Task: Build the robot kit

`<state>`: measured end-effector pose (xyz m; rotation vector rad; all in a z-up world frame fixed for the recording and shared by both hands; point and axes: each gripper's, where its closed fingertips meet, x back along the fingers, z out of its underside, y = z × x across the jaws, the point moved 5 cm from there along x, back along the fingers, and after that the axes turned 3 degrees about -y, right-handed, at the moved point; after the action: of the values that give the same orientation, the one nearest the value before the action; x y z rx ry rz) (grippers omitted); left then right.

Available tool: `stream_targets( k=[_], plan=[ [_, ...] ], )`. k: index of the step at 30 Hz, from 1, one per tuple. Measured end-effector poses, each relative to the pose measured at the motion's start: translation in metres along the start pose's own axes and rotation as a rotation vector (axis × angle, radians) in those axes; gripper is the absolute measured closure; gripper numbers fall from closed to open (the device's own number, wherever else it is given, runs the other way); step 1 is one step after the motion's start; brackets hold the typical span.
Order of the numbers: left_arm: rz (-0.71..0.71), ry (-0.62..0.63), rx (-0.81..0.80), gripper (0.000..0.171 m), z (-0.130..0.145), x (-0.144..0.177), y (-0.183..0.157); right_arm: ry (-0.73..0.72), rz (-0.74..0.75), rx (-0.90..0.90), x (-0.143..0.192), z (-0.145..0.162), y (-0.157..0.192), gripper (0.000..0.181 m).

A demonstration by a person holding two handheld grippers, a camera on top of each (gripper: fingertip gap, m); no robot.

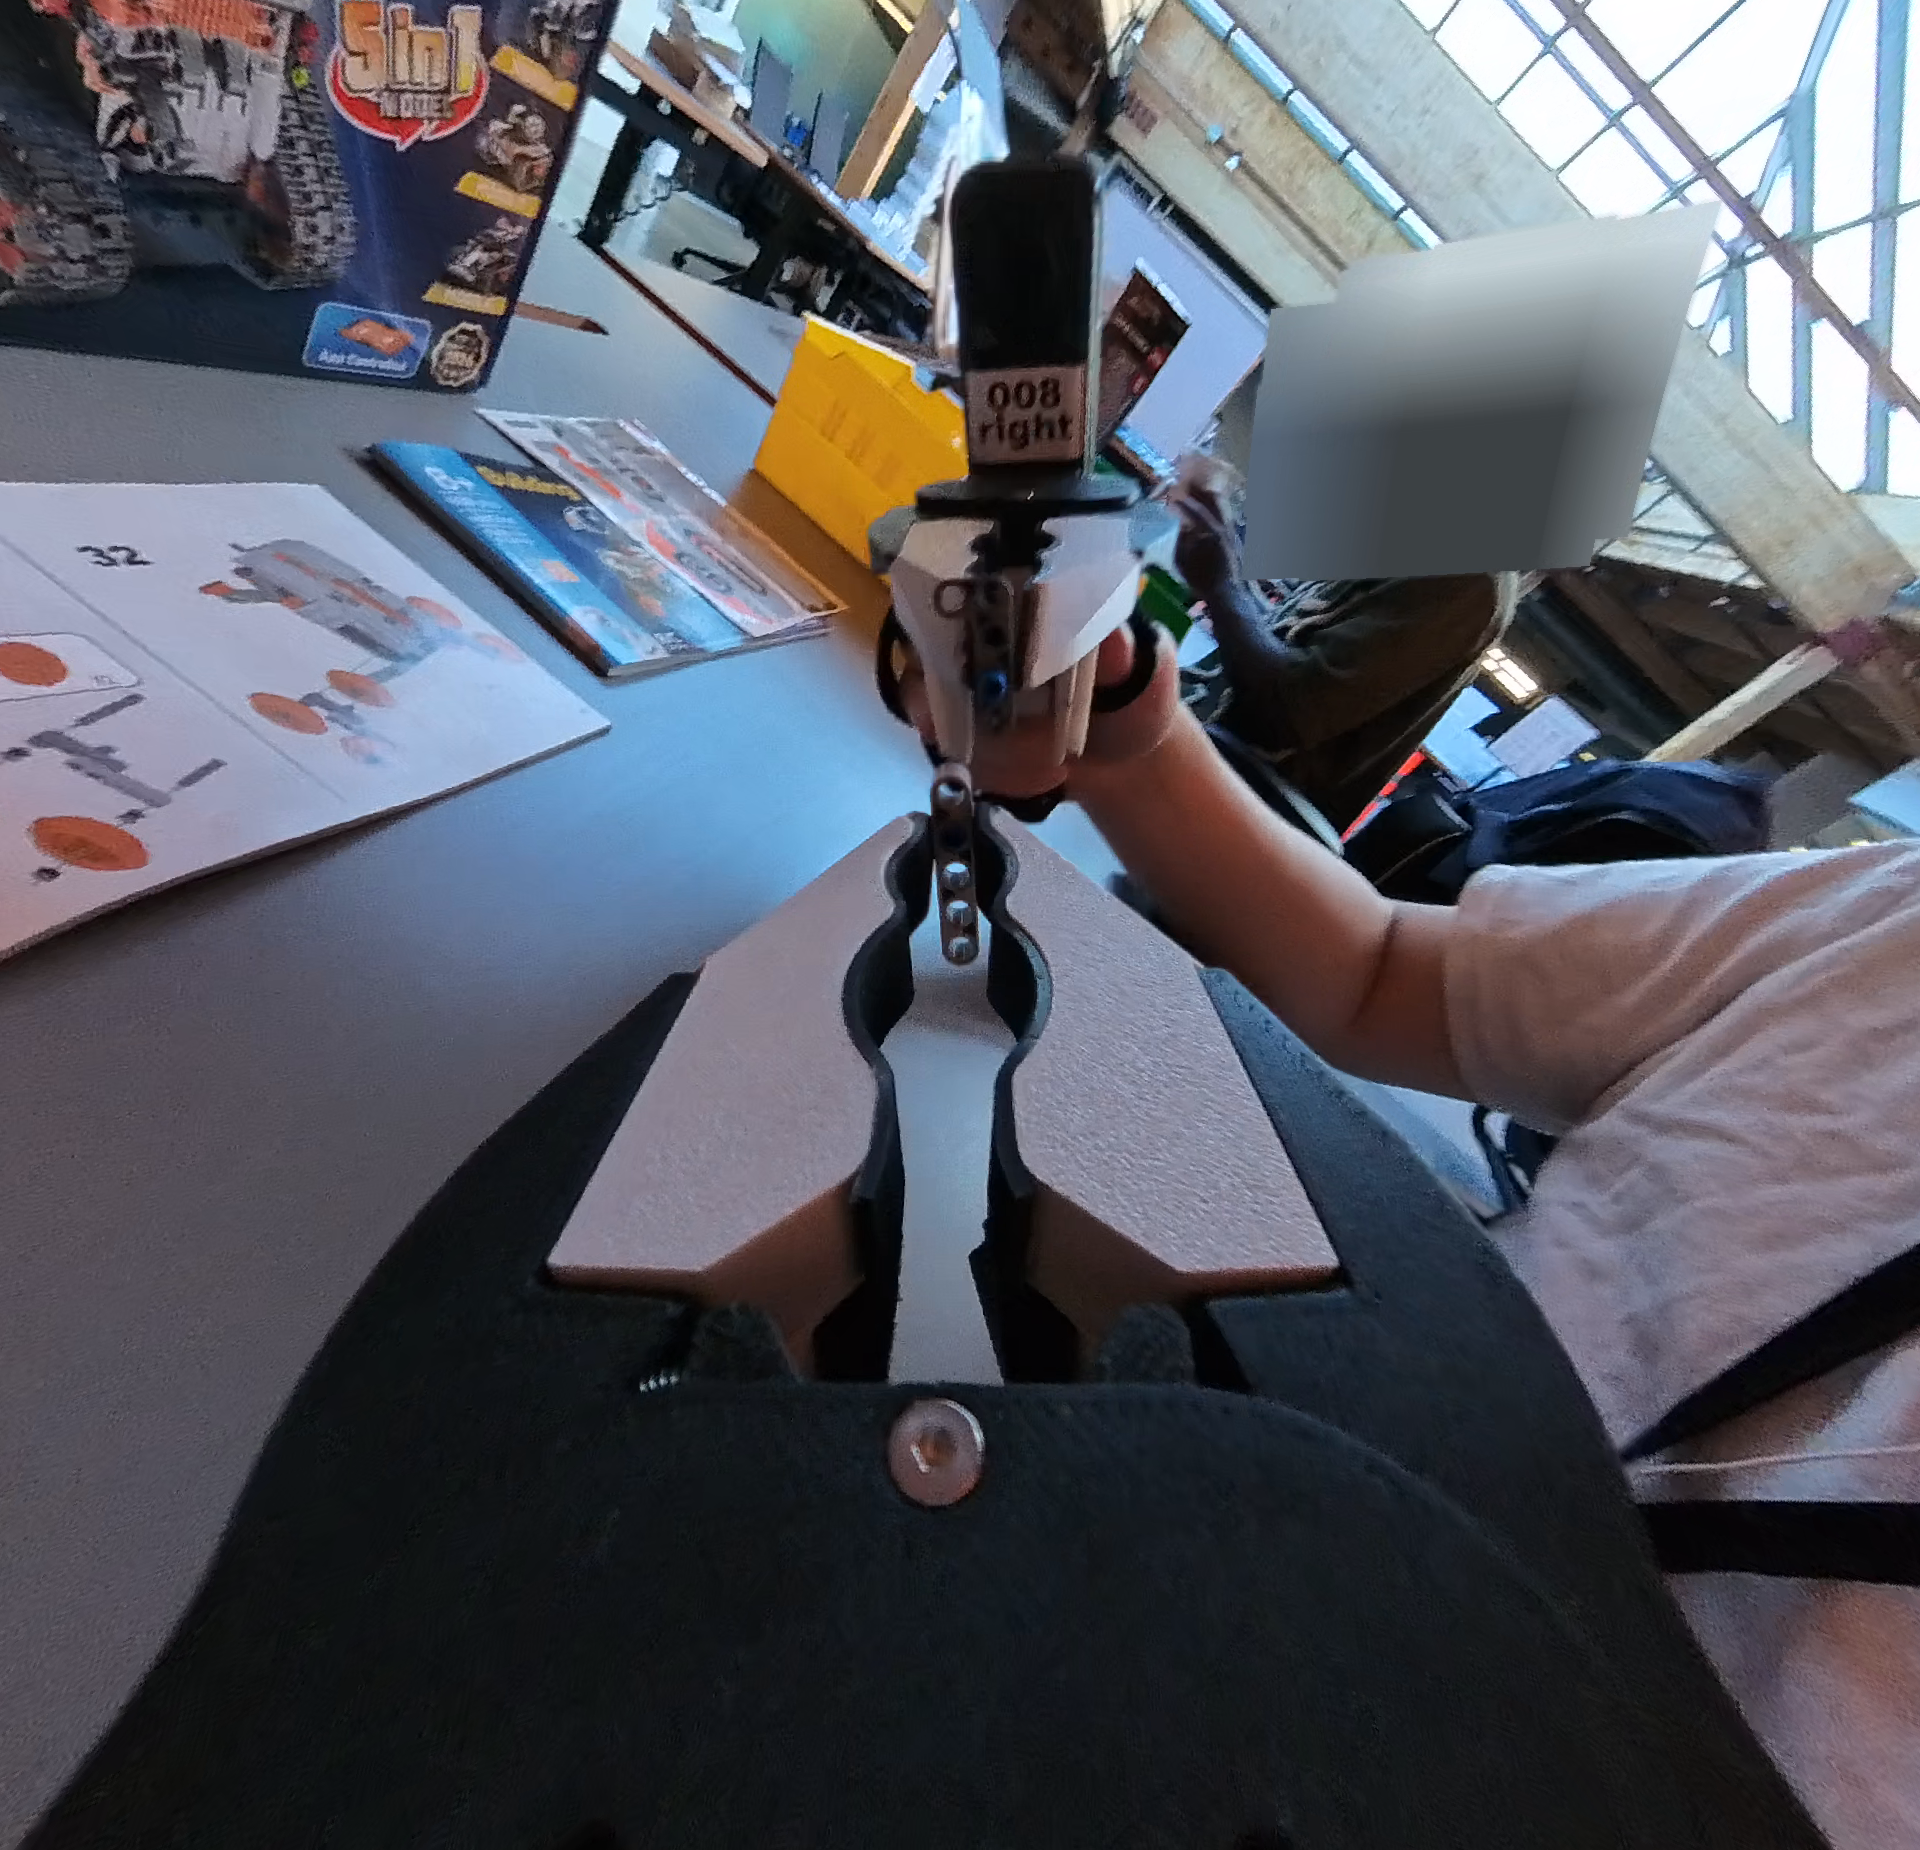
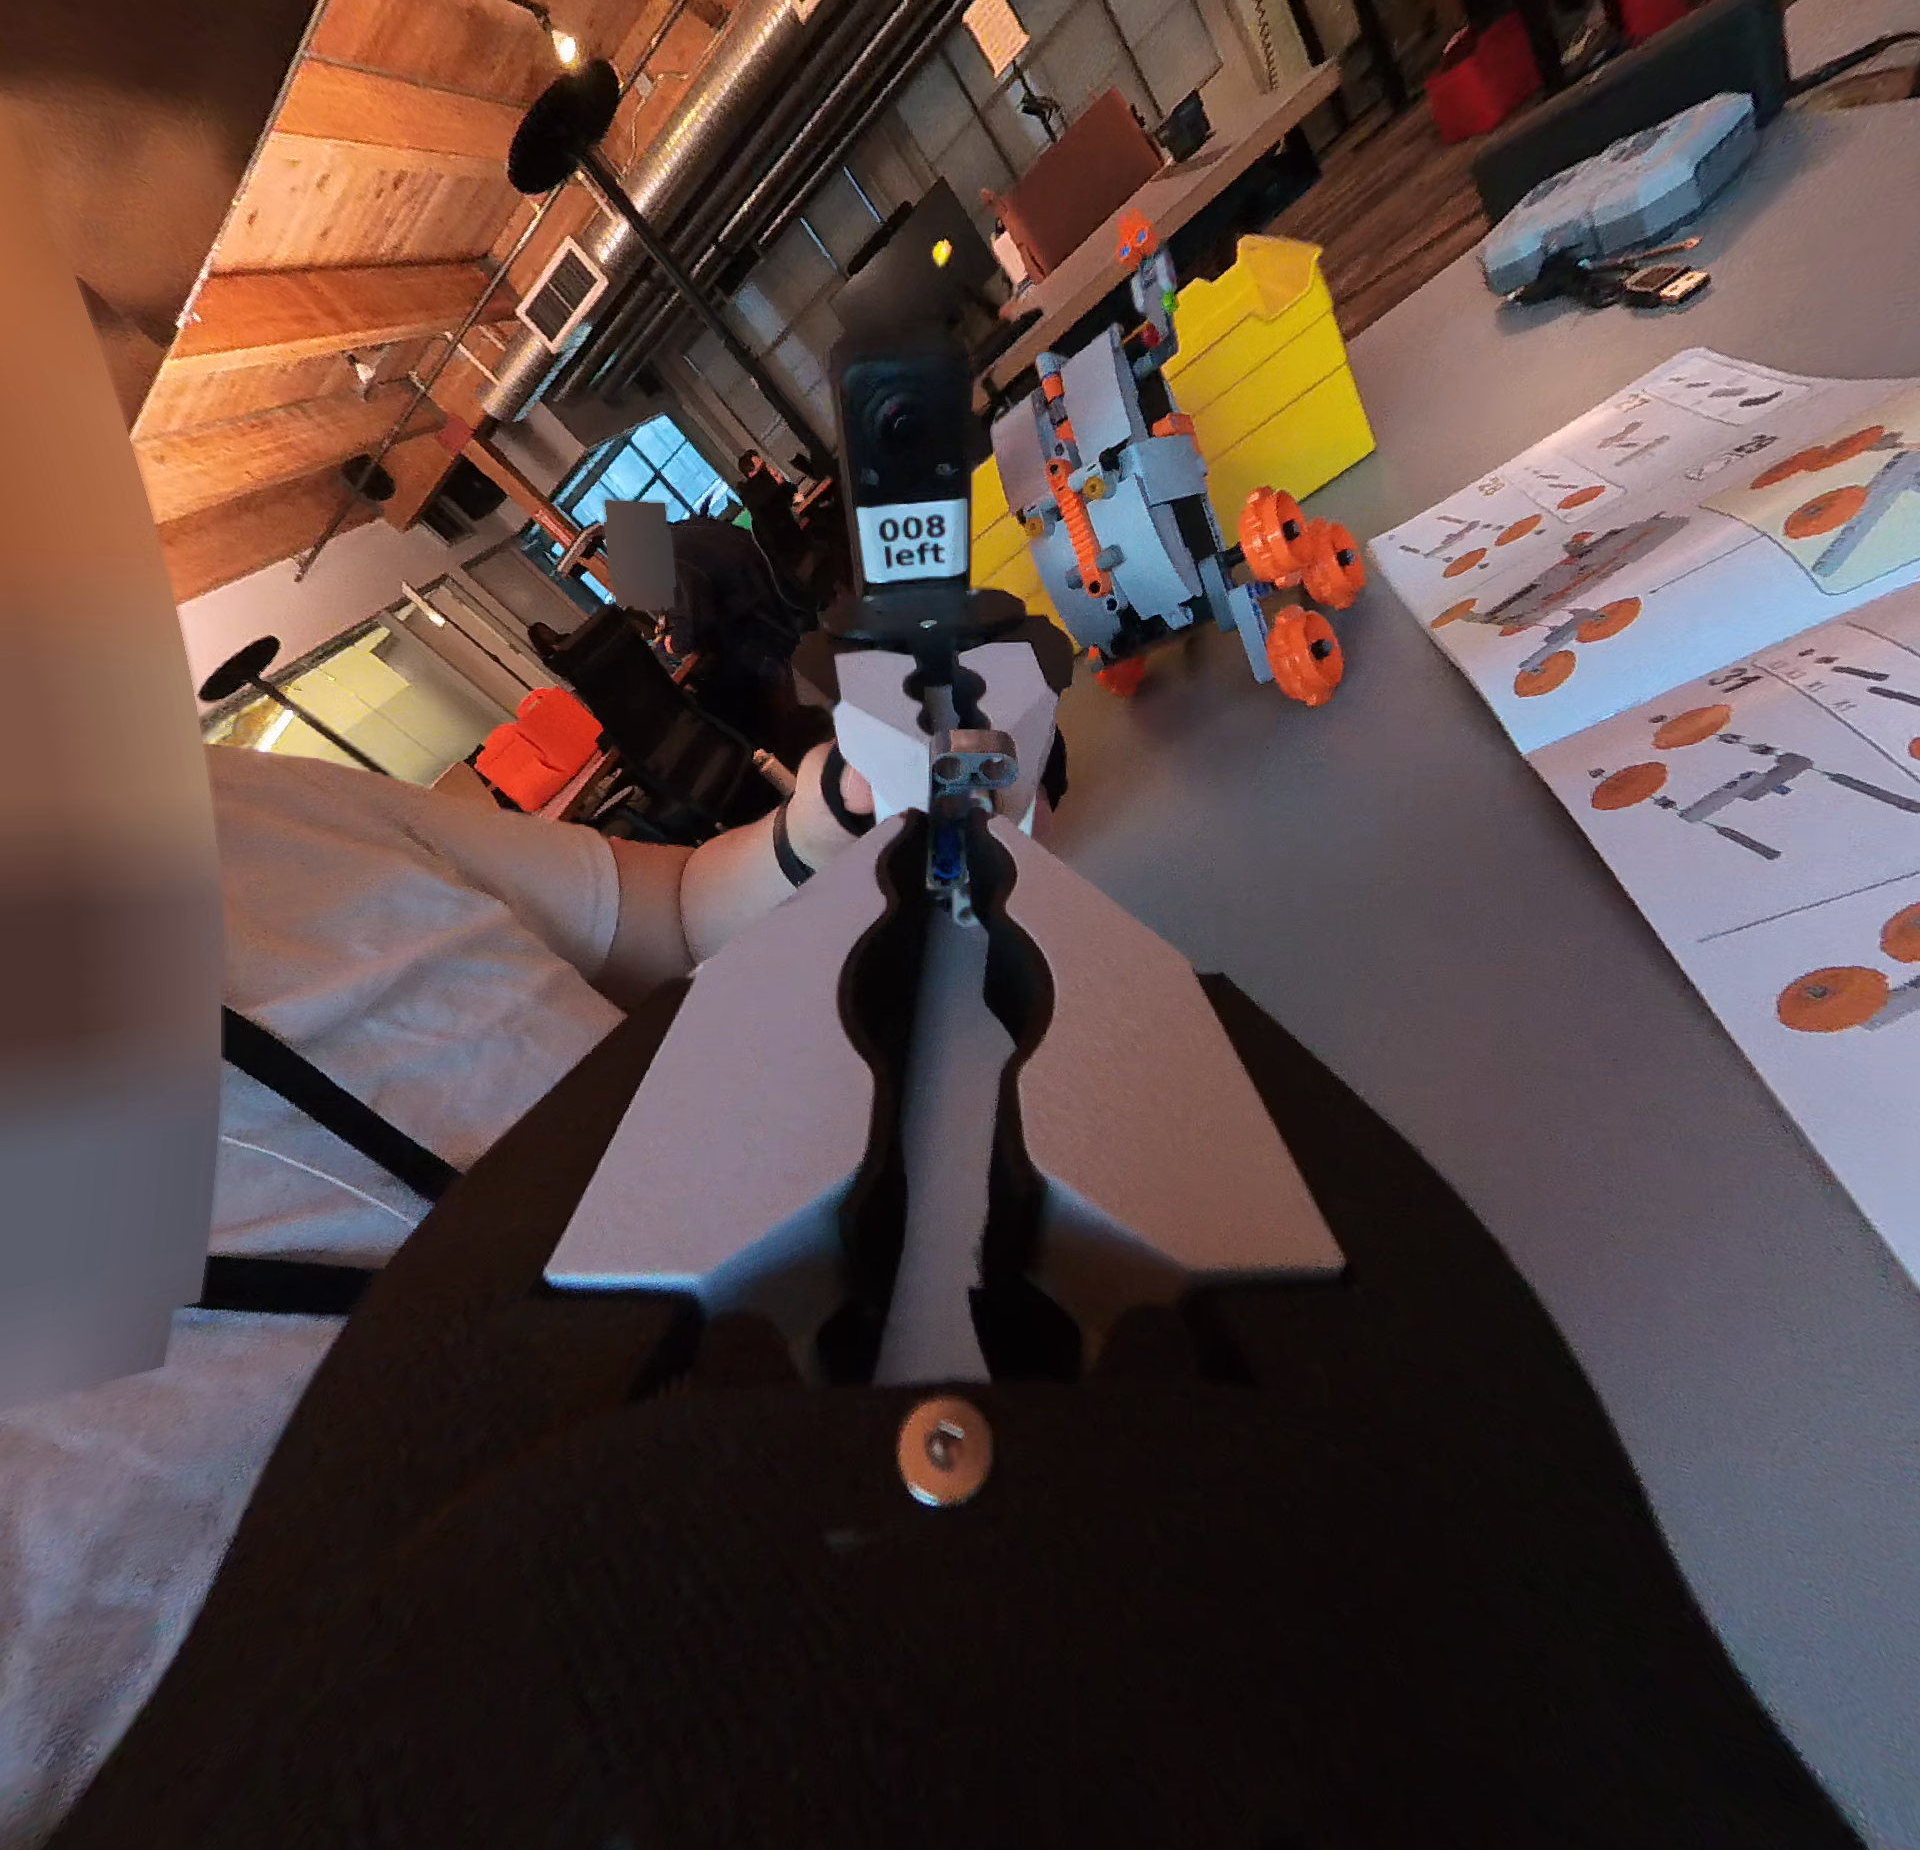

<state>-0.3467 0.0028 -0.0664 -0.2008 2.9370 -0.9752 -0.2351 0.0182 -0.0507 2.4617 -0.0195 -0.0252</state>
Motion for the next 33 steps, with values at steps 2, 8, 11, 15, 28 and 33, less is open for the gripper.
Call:
stream_targets(
  k=[2,8,11,15,28,33],
  plan=[
    [0.043,-0.017,0.026,0.167,-0.001,-0.001,-0.003,-0.044,-0.006,-0.02,-0.004,0.0,0.0,0.174],
    [0.086,-0.054,0.047,0.167,-0.003,-0.002,-0.004,-0.095,-0.019,-0.024,-0.009,-0.002,0.002,0.175],
    [0.08,-0.072,0.035,0.167,-0.005,-0.001,-0.003,-0.083,-0.023,-0.026,-0.011,-0.001,0.003,0.174],
    [0.076,-0.094,0.015,0.167,-0.007,0.0,-0.004,-0.081,-0.025,-0.03,-0.013,0.001,0.002,0.174],
    [0.086,-0.079,0.017,0.167,-0.006,0.001,-0.005,-0.053,-0.024,0.012,-0.014,0.006,0.001,0.174],
    [0.084,-0.076,0.015,0.167,-0.006,0.002,-0.004,-0.083,-0.012,0.04,-0.014,0.006,0.001,0.175]
  ],
)
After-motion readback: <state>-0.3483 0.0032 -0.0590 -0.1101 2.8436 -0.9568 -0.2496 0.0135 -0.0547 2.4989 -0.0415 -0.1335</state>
